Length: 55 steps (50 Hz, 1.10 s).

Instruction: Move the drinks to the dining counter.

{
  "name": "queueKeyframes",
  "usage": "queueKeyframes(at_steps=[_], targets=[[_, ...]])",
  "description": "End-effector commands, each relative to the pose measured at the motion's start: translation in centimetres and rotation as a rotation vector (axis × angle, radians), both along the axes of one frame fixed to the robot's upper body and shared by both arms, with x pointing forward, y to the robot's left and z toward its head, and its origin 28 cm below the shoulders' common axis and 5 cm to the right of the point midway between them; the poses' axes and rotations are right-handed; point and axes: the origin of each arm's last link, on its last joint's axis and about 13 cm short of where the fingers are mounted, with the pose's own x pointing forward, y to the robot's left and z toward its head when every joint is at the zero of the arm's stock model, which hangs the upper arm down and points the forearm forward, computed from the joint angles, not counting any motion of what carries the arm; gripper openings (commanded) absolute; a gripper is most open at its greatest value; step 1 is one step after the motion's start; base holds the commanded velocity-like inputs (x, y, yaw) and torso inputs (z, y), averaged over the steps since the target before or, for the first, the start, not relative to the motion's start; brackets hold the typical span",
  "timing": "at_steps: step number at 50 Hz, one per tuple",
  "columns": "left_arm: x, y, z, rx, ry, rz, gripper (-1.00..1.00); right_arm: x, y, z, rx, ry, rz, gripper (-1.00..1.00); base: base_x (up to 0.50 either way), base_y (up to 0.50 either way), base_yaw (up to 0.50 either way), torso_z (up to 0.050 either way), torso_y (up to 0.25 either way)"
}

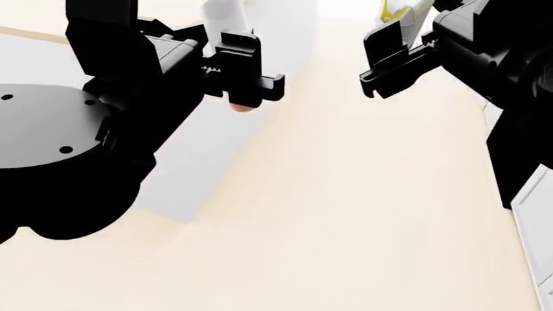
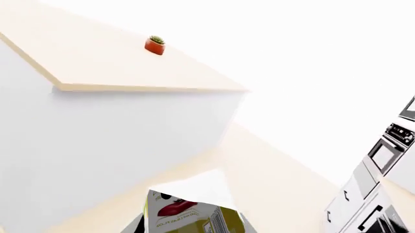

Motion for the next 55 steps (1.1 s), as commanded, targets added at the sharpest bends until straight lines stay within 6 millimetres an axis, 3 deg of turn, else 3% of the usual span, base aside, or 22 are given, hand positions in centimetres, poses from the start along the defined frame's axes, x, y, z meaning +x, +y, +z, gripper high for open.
queueKeyframes(at_steps=[1, 35, 40, 47, 55], targets=[[0.06, 0.13, 0.48, -0.020, -0.023, 0.013, -1.00, 0.05, -0.18, 0.43, -0.004, -0.036, -0.022, -1.00, 0.00, 0.00, 0.50, 0.000, 0.010], [-0.07, 0.04, 0.32, -0.019, -0.018, 0.008, -1.00, -0.07, -0.24, 0.63, 0.024, -0.055, -0.018, -1.00, 0.00, 0.00, 0.50, 0.001, 0.001], [-0.05, 0.04, 0.36, -0.019, -0.016, 0.010, -1.00, 0.15, -0.63, 1.14, 0.104, -0.102, -0.082, -1.00, -0.25, -0.17, 0.00, 0.000, 0.002], [0.00, 0.10, 0.48, -0.020, -0.020, 0.012, -1.00, -0.20, -0.35, 1.15, 0.061, -0.108, -0.046, -1.00, 0.00, 0.00, 0.00, 0.001, 0.001], [-0.07, 0.18, 0.79, -0.025, -0.032, 0.019, -1.00, -0.08, -0.28, 1.02, 0.053, -0.097, -0.046, -1.00, -0.28, 0.42, 0.00, 0.000, 0.001]])
